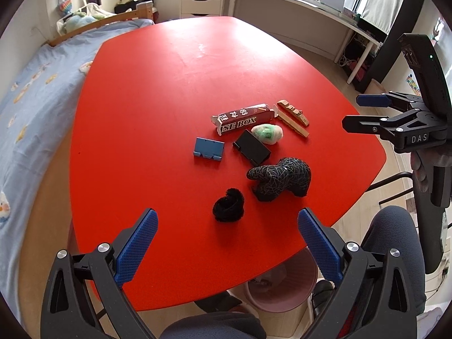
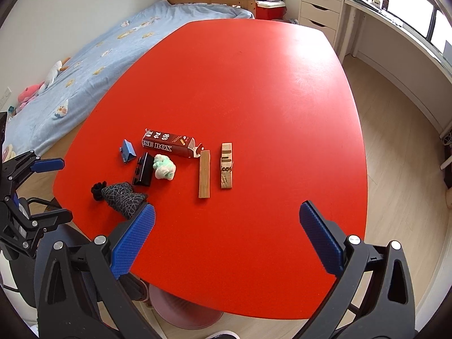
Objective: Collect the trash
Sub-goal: 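Move both tools back over the red table toward the remaining items, then grasp the black pom-pom with the left tool while the right tool grasps the wooden clothespin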
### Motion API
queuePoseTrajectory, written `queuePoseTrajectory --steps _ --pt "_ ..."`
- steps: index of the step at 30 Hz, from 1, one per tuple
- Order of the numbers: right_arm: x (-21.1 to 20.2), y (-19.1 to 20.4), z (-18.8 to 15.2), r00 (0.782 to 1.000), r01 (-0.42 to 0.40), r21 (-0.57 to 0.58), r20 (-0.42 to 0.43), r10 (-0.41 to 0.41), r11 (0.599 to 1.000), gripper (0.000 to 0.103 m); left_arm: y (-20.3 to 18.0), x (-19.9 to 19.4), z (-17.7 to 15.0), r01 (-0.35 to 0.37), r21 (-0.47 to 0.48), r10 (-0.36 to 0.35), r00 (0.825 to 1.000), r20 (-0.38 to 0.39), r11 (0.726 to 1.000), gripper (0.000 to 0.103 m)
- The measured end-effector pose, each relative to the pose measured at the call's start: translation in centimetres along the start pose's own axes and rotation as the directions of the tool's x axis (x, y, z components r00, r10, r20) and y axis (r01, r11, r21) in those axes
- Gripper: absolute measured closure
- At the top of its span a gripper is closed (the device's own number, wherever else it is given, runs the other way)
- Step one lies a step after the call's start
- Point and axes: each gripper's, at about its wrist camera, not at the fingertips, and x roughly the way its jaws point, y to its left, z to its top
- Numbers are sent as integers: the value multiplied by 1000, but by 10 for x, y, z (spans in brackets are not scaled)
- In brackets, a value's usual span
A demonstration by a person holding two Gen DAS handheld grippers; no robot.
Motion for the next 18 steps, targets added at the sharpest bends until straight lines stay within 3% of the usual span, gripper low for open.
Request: queuePoseTrajectory --steps 15,18 --pt "62 -17 28 997 42 7 -58 -41 999 3 9 35 5 -16 9 16 999 -49 1000 8" --pt "65 -19 28 997 48 4 -57 -48 999 12 10 36 6 -21 6 21 999 -44 1000 8"
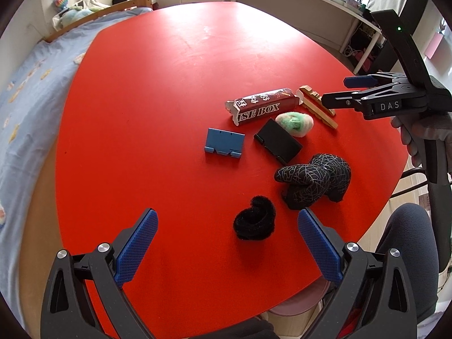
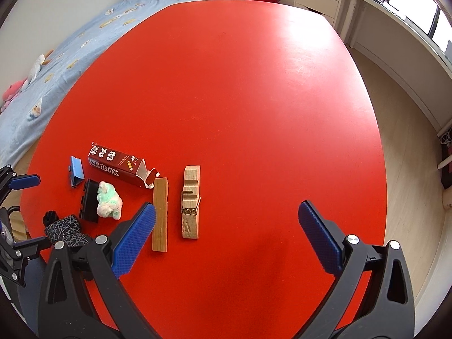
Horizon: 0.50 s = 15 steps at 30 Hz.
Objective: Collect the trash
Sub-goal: 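Grasp the black pom-pom with the left tool while the right tool grasps the wooden clothespin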
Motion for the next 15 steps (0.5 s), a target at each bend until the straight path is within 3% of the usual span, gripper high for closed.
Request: queuePoseTrajectory --steps 7,11,14,15 --pt "6 3 -1 1000 13 -28 -4 -13 1000 26 -2 3 -1 -12 8 12 1000 12 1000 12" --pt "5 7 -1 1000 12 -43 11 -11 999 38 -3 6 -4 -22 14 22 1000 2 1000 30" --pt "3 13 0 1000 0 -67 15 1 998 53 -3 5 -4 -35 19 34 999 9 999 38" --pt "3 15 -1 1000 -4 -75 15 5 997 59 -3 5 -4 -36 18 36 999 12 999 45"
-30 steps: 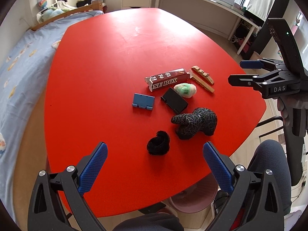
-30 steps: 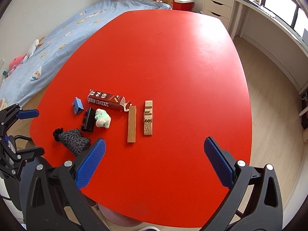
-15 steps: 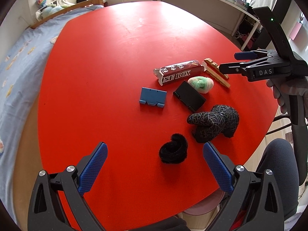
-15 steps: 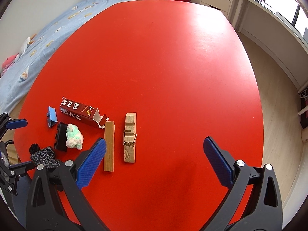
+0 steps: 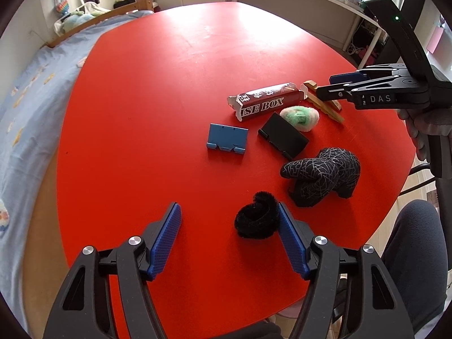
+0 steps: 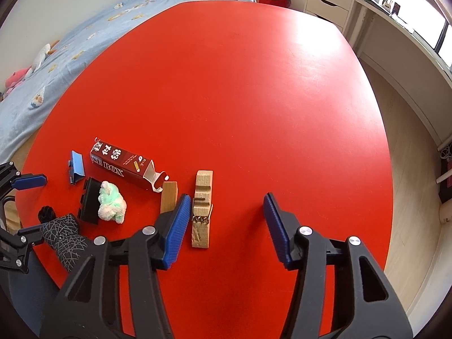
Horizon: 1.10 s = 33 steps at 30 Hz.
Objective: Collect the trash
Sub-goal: 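Grasp the black pom-pom with the left tool while the right tool grasps the wooden clothespin, then carry the pom-pom and clothespin with both tools over the wastebasket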
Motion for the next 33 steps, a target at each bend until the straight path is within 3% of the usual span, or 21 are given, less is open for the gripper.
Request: queuePoseTrajectory --steps 3,6,20,33 --pt "-1 4 0 1000 -10 -7 1 10 1000 72 1 -1 1 0 1 0 1000 1 1000 66" --pt "-2 8 -1 1000 -19 -10 -2 19 1000 89 1 -2 0 9 2 -9 1000 1 1000 80" --pt "-22 6 -6 1000 -20 20 20 19 1000 90 5 -19 -5 6 -34 -5 999 32 999 82" --pt "-101 22 -45 991 -55 33 126 51 998 89 -9 -72 -22 20 -55 -14 994 111 998 82"
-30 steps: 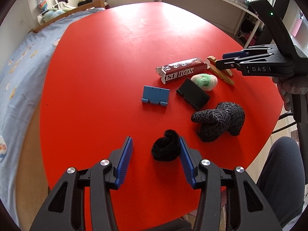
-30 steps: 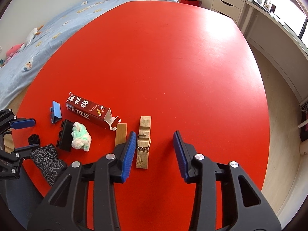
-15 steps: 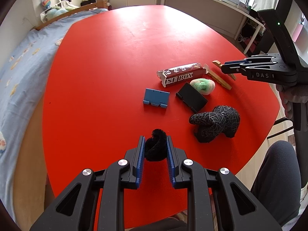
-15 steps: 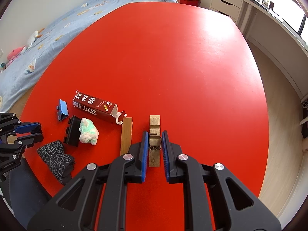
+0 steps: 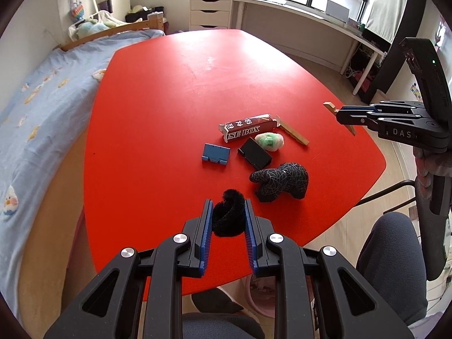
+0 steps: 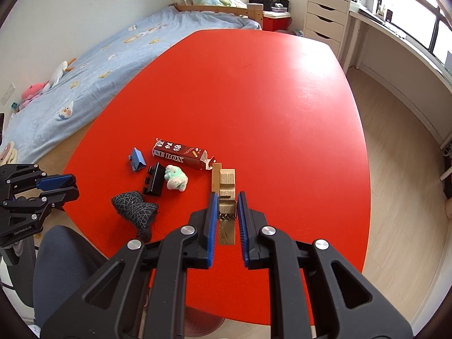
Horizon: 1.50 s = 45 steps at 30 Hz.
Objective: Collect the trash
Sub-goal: 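Carry the pom-pom and clothespin with both tools over the wastebasket, then open both tools to drop the pom-pom and clothespin into the wastebasket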
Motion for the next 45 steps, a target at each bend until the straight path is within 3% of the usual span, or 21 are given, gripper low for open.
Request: queuePoseTrajectory --steps 15,31,45 --pt "-79 37 -83 996 -79 -5 41 79 997 89 -37 -53 -39 37 15 -38 996 81 999 82" --pt "-95 72 -139 991 -131 -52 -35 130 990 89 -76 -51 -78 113 61 -113 994 -9 992 82" --pt "-88 79 -154 984 -163 -46 -76 159 986 89 -86 -44 -93 155 65 -151 987 -52 986 82"
